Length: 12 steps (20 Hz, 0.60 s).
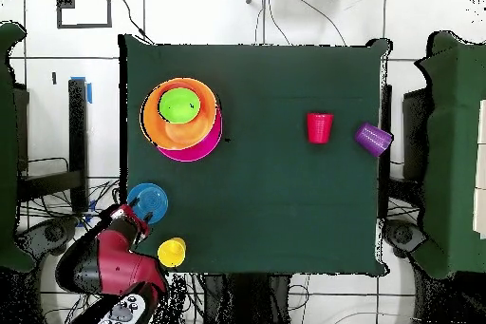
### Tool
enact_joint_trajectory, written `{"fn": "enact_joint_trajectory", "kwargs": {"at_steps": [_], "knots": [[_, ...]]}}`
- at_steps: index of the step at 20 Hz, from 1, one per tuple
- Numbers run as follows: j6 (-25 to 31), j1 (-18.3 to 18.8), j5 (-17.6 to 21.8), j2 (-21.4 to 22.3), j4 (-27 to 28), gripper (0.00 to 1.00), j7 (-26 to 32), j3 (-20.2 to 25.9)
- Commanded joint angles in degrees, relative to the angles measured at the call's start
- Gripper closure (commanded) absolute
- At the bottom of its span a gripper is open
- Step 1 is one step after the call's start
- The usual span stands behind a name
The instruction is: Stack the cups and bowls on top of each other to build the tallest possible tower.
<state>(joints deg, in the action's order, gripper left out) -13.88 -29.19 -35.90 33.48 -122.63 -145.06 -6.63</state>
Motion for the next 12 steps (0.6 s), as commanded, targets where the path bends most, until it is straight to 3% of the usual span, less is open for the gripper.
{"fn": "enact_joint_trajectory", "kwargs": {"at_steps": [1, 12], "knots": [[10.3, 8.9, 1.0, 1.1, -1.9, 0.00, -10.0, 9.5], [8.9, 9.2, 2.1, -3.5, 0.8, 0.00, -7.6, 12.5]]}}
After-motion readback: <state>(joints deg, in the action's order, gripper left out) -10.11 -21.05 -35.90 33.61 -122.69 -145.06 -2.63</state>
